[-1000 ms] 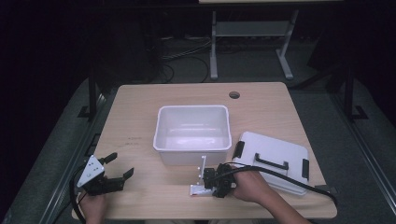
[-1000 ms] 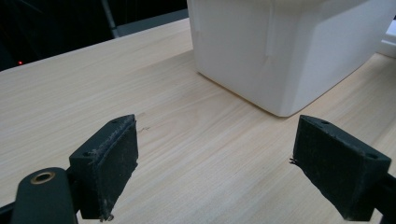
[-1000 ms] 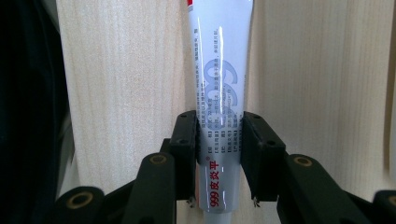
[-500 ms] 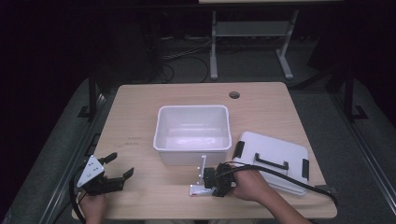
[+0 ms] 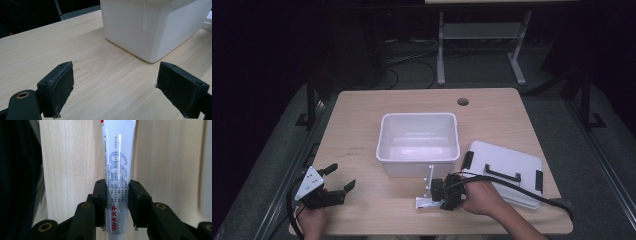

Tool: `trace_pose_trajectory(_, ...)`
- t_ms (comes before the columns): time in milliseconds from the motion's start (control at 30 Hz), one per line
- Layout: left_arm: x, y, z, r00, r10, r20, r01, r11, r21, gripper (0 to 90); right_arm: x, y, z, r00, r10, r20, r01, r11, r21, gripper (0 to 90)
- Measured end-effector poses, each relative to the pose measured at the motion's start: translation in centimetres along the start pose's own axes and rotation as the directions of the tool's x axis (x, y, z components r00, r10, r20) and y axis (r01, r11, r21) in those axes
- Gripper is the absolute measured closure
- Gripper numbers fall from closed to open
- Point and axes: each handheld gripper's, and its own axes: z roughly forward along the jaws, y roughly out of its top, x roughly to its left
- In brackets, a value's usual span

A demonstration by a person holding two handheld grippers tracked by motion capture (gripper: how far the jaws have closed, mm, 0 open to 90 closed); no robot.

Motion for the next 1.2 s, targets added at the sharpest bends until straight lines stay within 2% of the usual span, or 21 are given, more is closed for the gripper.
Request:
trace_pose_trajectory(33,0.0,0.0,0.0,1.0,0.001,-0.001,-0.001,1.0,0.002,13.6,0.2,0.2,-0.3,0.9997,-0.017,0.016,0.017,1.0,0.008,68.5)
trace_pose_trajectory(100,0.0,0.0,0.0,1.0,0.001,-0.001,-0.001,1.0,0.002,13.5,0.4,0.7,-1.0,0.9998,-0.019,0.006,0.019,1.0,-0.014,68.5)
trace_pose_trajectory(167,0.0,0.0,-0.1,1.0,0.001,0.0,-0.001,1.0,-0.003,13.5,0.5,1.2,-1.6,0.9989,-0.041,0.024,0.042,0.999,-0.007,68.5)
trace_pose_trajectory(233,0.0,0.0,-0.1,1.0,-0.002,-0.003,0.002,1.0,-0.002,13.5,0.5,1.5,-2.1,0.9989,-0.045,0.014,0.045,0.999,-0.025,68.5)
trace_pose_trajectory(300,0.1,0.0,-0.2,1.0,-0.005,-0.001,0.005,1.0,-0.005,13.5,0.6,1.7,-2.6,0.9982,-0.051,0.032,0.052,0.999,-0.003,68.5)
trace_pose_trajectory(367,0.1,0.0,-0.1,1.0,-0.004,-0.002,0.004,1.0,-0.003,13.5,0.6,1.8,-3.1,0.9978,-0.057,0.034,0.057,0.998,-0.004,68.5)
trace_pose_trajectory(467,0.1,0.0,-0.1,1.0,0.003,0.0,-0.003,1.0,0.0,13.5,0.5,1.7,-4.1,0.9988,-0.043,0.024,0.044,0.998,-0.034,68.5)
trace_pose_trajectory(667,0.0,0.0,0.0,1.0,0.005,0.001,-0.005,1.0,0.006,13.5,0.3,1.2,-5.7,0.9988,-0.027,0.042,0.028,0.999,-0.029,68.5)
trace_pose_trajectory(700,-0.1,0.0,0.0,1.0,0.004,0.001,-0.004,1.0,0.004,13.6,0.4,1.3,-6.0,0.9978,-0.034,0.056,0.035,0.999,-0.022,68.5)
trace_pose_trajectory(833,-0.1,0.0,0.0,1.0,0.004,0.001,-0.004,1.0,0.005,13.5,0.5,1.9,-7.6,0.9969,-0.046,0.063,0.048,0.998,-0.038,68.6)
trace_pose_trajectory(1200,-0.1,0.0,0.1,1.0,0.002,0.004,-0.002,1.0,0.005,13.5,-0.3,2.9,-12.2,0.9952,-0.04,0.09,0.046,0.997,-0.069,68.5)
